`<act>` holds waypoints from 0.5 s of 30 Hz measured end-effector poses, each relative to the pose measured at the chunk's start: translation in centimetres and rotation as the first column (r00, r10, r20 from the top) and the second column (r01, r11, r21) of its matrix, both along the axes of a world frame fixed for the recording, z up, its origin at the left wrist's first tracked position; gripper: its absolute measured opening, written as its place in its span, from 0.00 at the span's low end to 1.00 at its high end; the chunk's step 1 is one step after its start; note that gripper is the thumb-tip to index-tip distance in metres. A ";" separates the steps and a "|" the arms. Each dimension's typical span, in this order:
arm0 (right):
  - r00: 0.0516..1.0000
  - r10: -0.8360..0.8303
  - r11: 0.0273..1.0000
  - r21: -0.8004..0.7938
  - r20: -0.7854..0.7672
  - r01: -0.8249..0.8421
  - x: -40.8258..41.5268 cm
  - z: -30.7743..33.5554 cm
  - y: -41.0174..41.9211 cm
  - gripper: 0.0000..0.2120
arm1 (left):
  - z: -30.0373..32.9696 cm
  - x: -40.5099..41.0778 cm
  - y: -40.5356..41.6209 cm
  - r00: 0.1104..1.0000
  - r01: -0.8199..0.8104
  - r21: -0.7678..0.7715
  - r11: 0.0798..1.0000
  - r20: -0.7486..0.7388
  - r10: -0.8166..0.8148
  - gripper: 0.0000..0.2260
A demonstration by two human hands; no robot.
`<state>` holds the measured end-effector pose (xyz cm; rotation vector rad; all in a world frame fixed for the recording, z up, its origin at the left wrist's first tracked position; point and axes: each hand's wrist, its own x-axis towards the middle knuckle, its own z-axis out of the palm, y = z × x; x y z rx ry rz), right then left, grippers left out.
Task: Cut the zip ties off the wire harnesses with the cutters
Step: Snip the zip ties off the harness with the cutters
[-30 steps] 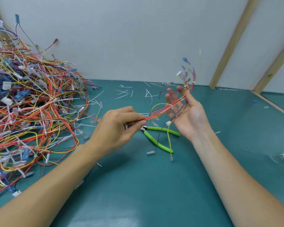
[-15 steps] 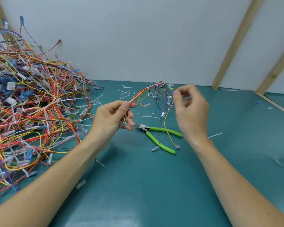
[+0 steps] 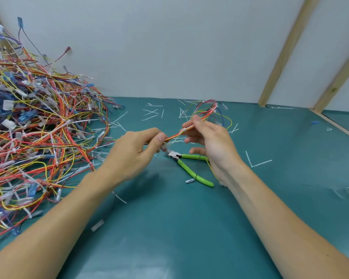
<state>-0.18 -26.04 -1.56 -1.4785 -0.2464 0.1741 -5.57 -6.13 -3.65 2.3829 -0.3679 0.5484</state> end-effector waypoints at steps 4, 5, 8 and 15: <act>0.986 -0.091 0.951 0.280 -0.143 0.128 1.3 0.5 -1.4 0.15 | -0.1 0.4 1.4 0.992 -0.124 0.323 0.938 0.078 0.104 0.08; 0.976 -0.123 0.934 0.313 -0.180 0.175 1.7 0.5 -1.8 0.15 | -0.1 0.5 1.4 0.990 -0.136 0.243 0.960 0.059 0.125 0.07; 0.940 -0.216 0.908 0.299 -0.263 0.292 2.5 -0.2 -2.2 0.16 | 0.3 0.1 1.1 0.997 -0.061 -0.057 0.997 -0.055 0.058 0.05; 0.913 -0.211 0.891 0.316 -0.349 0.327 3.1 -1.2 -2.4 0.16 | 1.9 -1.1 1.2 0.997 -0.049 -0.066 0.997 0.050 0.052 0.12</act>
